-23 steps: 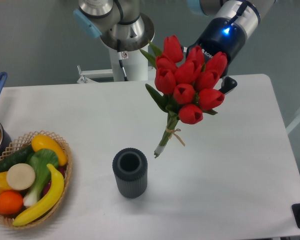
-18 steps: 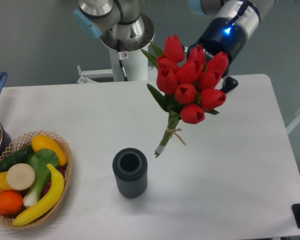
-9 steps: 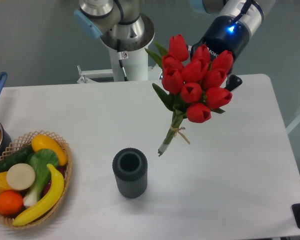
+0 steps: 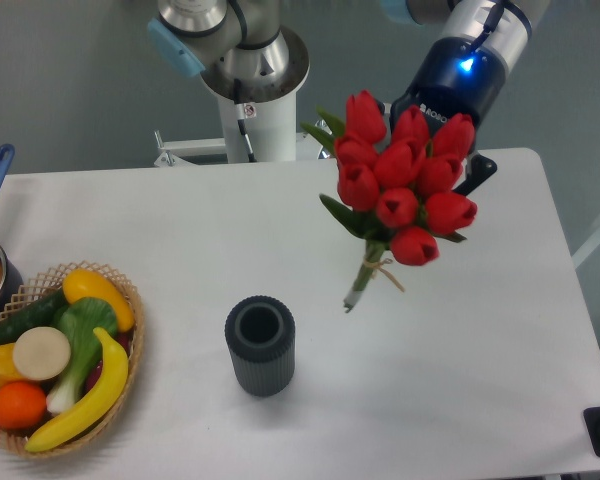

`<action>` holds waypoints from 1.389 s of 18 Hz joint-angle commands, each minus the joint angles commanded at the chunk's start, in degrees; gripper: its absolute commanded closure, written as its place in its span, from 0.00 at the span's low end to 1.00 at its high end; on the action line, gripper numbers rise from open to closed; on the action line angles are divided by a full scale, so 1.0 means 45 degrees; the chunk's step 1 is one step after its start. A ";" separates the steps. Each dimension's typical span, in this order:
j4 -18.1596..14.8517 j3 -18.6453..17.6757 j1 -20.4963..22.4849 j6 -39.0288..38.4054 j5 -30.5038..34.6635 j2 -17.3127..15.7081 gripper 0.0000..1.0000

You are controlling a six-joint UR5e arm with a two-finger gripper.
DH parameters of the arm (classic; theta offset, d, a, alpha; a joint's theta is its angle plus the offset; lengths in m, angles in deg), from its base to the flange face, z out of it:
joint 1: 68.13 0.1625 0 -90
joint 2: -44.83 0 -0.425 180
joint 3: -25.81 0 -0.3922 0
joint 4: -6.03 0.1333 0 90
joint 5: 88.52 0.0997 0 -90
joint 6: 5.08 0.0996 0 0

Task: Place the flowers on the table
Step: 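Swing the held red tulip bouquet upright, blooms hanging below the gripper, then lower the tulip bouquet toward the table beside the grey vase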

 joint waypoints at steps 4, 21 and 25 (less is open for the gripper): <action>-0.0020 -0.0156 -0.0078 0.0078 0.2300 -0.0039 0.52; -0.1641 -0.2128 -0.0896 0.0332 1.1894 -0.0450 0.52; -0.1583 -0.2754 -0.1035 0.0469 1.3069 0.0057 0.52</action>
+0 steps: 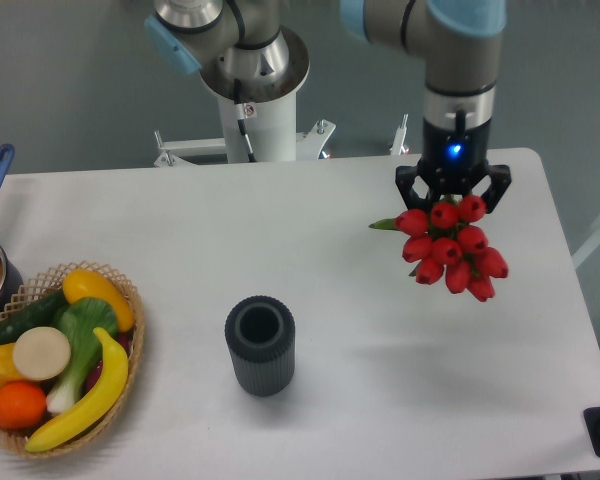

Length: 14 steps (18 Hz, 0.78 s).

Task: Place the flowers on the table
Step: 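Lower the tulip bouquet toward the table beside the grey vase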

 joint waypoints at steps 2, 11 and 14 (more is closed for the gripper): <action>0.0059 -0.0040 0.0000 -0.0020 0.0040 0.0351 0.52; 0.0079 0.0330 -0.0020 -0.0234 0.0138 0.2227 0.51; 0.0079 0.0506 -0.0020 -0.0506 0.0119 0.2676 0.51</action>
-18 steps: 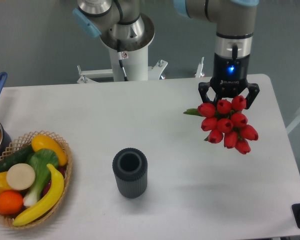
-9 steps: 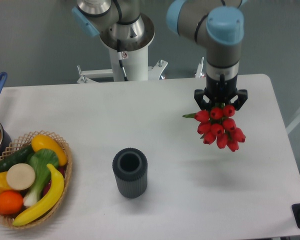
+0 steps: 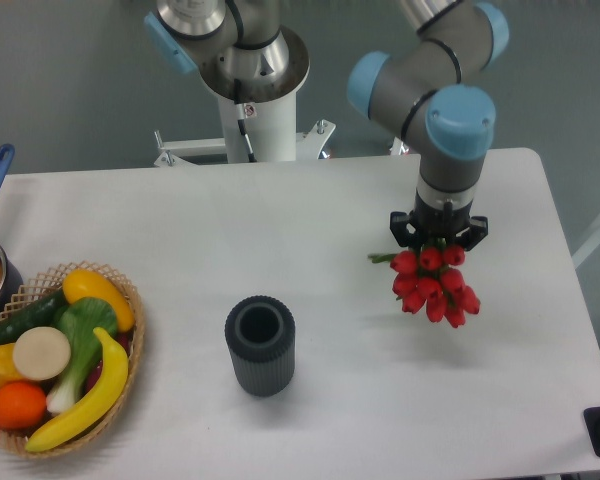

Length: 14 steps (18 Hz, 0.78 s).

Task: Place the flowers on the table
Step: 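Lower the tulip bouquet toward the table beside the grey vase, then lay the tulips on the table and open the gripper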

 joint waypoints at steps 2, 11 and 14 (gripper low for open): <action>0.0058 0.0195 -0.0058 -0.0312 0.0000 0.0274 0.51; 0.0703 0.0372 -0.0313 -0.0841 -0.0117 0.1231 0.49; 0.0742 0.0508 -0.0312 -0.0841 -0.0137 0.1446 0.47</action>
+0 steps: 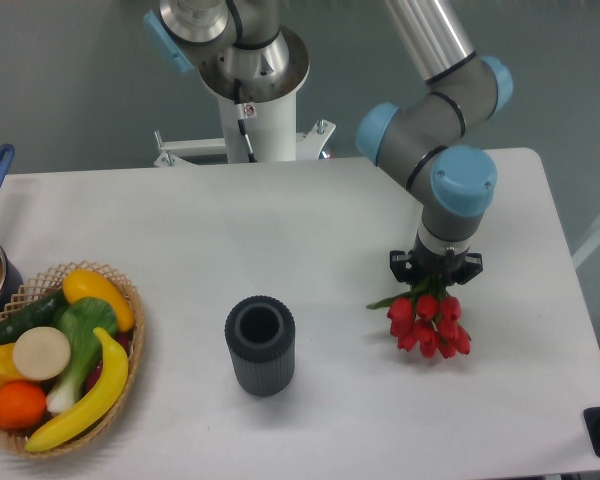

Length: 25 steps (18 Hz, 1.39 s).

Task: Place the flowers on the table
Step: 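Lay the tulips on the table and open the gripper, then raise the open gripper away from the tulips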

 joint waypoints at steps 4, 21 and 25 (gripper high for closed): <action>0.0059 0.0098 0.0019 0.0175 0.0000 0.0020 0.23; 0.0040 0.0196 0.1268 0.5499 0.0078 -0.1113 0.00; 0.0020 0.0157 0.1835 0.8822 0.0039 -0.1249 0.00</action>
